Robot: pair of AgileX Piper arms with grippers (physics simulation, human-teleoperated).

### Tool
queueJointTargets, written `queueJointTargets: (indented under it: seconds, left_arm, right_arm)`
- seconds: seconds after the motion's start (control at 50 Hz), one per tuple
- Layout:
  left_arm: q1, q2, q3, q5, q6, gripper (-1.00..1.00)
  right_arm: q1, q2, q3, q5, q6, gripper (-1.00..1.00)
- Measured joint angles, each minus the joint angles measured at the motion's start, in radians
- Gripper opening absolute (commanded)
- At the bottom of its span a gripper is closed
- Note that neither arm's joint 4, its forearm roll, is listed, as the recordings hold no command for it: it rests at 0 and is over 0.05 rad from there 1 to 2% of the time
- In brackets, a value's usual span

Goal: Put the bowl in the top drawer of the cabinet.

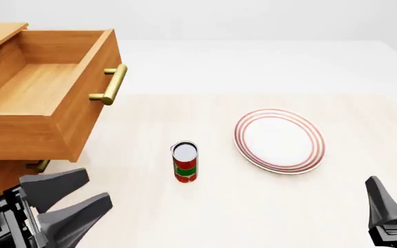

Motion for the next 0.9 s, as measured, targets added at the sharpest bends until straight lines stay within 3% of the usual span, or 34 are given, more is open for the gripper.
queueJointTargets:
  seconds: [0.9]
  left_arm:
    - [-0.219, 0.504, -0.134, -0.184, -0.115, 1.00]
  right_arm:
    - [0.000, 0.000, 0.000, 0.000, 0.000, 1.00]
